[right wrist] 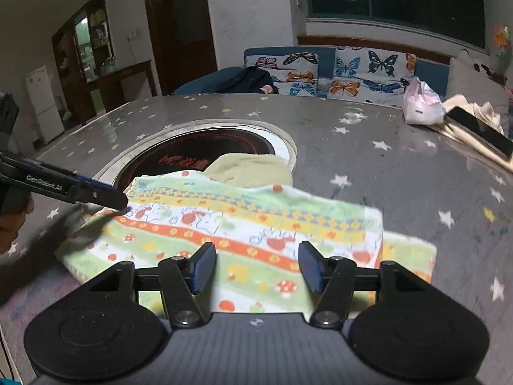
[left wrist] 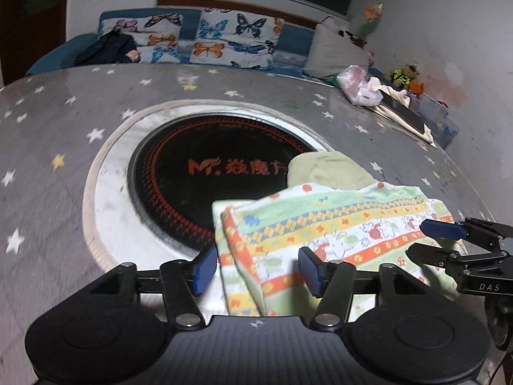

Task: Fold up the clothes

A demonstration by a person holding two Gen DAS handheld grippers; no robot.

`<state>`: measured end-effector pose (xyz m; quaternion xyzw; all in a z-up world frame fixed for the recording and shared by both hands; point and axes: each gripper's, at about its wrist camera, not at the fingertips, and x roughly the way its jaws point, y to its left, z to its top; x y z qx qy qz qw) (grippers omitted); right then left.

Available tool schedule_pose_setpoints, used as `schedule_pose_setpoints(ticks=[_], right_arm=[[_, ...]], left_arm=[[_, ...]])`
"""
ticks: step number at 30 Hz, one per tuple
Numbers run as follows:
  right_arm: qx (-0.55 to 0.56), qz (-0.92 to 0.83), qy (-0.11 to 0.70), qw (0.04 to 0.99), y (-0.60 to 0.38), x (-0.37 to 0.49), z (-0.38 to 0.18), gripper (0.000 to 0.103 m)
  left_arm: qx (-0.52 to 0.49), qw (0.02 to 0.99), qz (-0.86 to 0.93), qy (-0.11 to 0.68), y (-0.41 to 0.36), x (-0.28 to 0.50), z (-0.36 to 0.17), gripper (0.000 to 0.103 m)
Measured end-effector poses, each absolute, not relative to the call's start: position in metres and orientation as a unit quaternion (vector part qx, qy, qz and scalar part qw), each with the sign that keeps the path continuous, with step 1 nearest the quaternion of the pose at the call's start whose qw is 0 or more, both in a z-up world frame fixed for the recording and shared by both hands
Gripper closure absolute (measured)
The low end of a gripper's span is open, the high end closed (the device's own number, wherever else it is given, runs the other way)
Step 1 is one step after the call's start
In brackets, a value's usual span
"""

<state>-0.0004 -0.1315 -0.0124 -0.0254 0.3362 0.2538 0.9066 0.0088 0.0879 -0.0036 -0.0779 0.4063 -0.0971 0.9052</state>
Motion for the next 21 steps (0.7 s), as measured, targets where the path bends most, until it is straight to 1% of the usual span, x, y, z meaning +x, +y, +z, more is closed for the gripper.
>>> schedule_pose_setpoints(ticks=[2, 3, 4, 5, 7, 10, 11, 15, 17, 19, 21], right_arm=[[-0.024, 0.256, 0.332, 0.907, -0.129, -0.003, -0.013, 0.028], [-0.025, 0.258, 0.331, 0.907, -0.128, -0.005, -0.014, 0.025], [-0.026, 0.26, 0.33, 0.907, -0.126, -0.006, -0.014, 0.018], [-0.031, 0.262, 0.328, 0.907, -0.123, -0.007, -0.016, 0.013], [-0.042, 0.264, 0.322, 0.908, -0.118, -0.011, -0.019, 0.01], [-0.04, 0.268, 0.319, 0.908, -0.116, -0.013, -0.021, 0.002], [-0.041, 0.272, 0.319, 0.907, -0.114, -0.013, -0.022, 0.0], [-0.046, 0.272, 0.321, 0.906, -0.113, -0.012, -0.023, 0.0], [-0.045, 0.273, 0.322, 0.906, -0.113, -0.012, -0.024, 0.0], [-0.048, 0.273, 0.322, 0.905, -0.112, -0.011, -0.024, 0.0], [-0.055, 0.272, 0.322, 0.905, -0.11, -0.011, -0.025, 0.0]], left_arm=[[-0.075, 0.905, -0.09, 0.409, 0.087, 0.005, -0.006, 0.035], [-0.076, 0.904, -0.085, 0.412, 0.087, 0.004, -0.007, 0.033], [-0.077, 0.904, -0.083, 0.411, 0.087, 0.002, -0.007, 0.032], [-0.078, 0.905, -0.081, 0.411, 0.087, 0.0, -0.007, 0.031], [-0.082, 0.904, -0.077, 0.413, 0.087, -0.003, -0.006, 0.028], [-0.077, 0.904, -0.074, 0.414, 0.087, -0.005, -0.006, 0.023], [-0.075, 0.904, -0.072, 0.415, 0.086, -0.005, -0.006, 0.02], [-0.072, 0.904, -0.067, 0.416, 0.084, -0.004, -0.007, 0.014], [-0.071, 0.904, -0.065, 0.417, 0.084, -0.004, -0.008, 0.007], [-0.069, 0.904, -0.061, 0.419, 0.083, -0.005, -0.009, 0.003], [-0.07, 0.903, -0.061, 0.419, 0.083, -0.005, -0.009, 0.001]])
